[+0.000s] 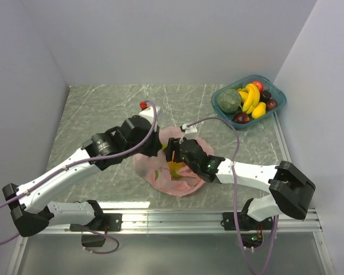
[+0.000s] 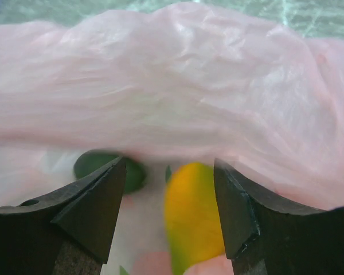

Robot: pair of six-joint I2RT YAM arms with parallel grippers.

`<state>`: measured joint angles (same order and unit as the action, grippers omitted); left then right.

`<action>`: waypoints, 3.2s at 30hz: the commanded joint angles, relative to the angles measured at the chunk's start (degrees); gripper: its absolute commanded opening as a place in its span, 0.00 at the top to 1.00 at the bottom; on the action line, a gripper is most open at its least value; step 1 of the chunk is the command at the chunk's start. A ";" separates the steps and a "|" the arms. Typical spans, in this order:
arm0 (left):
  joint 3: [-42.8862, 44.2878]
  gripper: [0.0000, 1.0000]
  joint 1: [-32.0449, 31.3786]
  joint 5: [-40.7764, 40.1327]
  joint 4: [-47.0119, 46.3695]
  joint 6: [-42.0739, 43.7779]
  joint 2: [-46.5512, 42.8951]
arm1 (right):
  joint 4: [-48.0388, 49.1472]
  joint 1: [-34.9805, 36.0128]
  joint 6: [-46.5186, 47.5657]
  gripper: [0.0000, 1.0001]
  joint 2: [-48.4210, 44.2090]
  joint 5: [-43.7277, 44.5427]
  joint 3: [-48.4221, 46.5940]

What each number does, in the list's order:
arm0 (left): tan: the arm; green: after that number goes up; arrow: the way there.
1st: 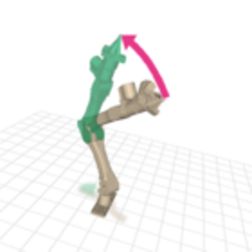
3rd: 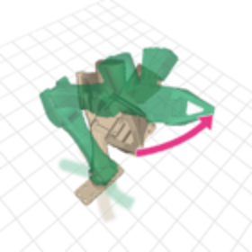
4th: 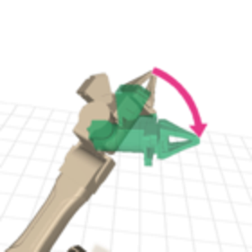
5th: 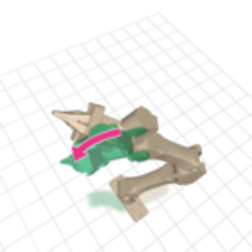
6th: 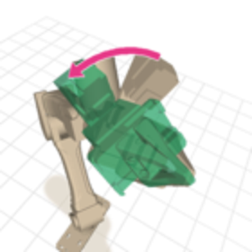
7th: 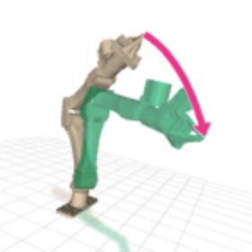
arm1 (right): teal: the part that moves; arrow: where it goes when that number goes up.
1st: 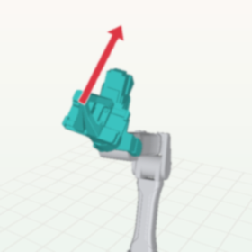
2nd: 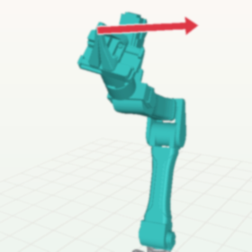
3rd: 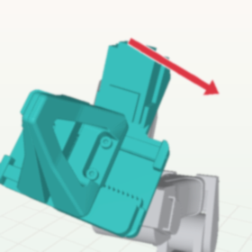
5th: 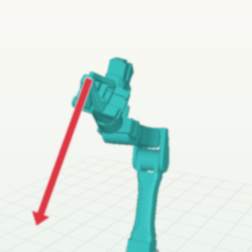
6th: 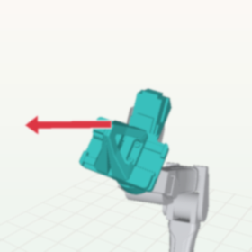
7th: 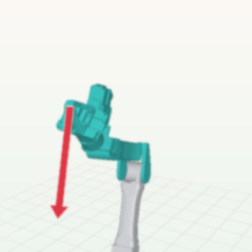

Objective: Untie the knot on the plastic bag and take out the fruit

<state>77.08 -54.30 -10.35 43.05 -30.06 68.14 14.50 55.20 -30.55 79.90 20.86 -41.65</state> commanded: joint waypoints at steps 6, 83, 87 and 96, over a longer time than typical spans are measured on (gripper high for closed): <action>-16.41 0.99 4.91 -8.46 5.54 -8.33 -4.94 | -2.98 0.35 4.52 0.31 0.87 -3.53 -0.27; -41.05 1.00 3.50 2.18 -23.45 -17.75 -7.85 | -34.64 6.23 -25.81 0.90 0.71 9.20 -4.85; -39.38 0.99 3.59 0.25 -22.04 -16.78 -7.06 | -24.99 8.52 -13.62 1.00 -5.00 5.95 -3.62; -33.14 0.99 6.40 -2.04 -18.97 -12.57 -4.60 | -9.67 9.49 3.37 1.00 -21.44 -0.92 1.66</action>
<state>40.58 -48.90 -10.46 23.88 -45.39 62.52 -2.87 64.62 -35.31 62.48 20.03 -40.66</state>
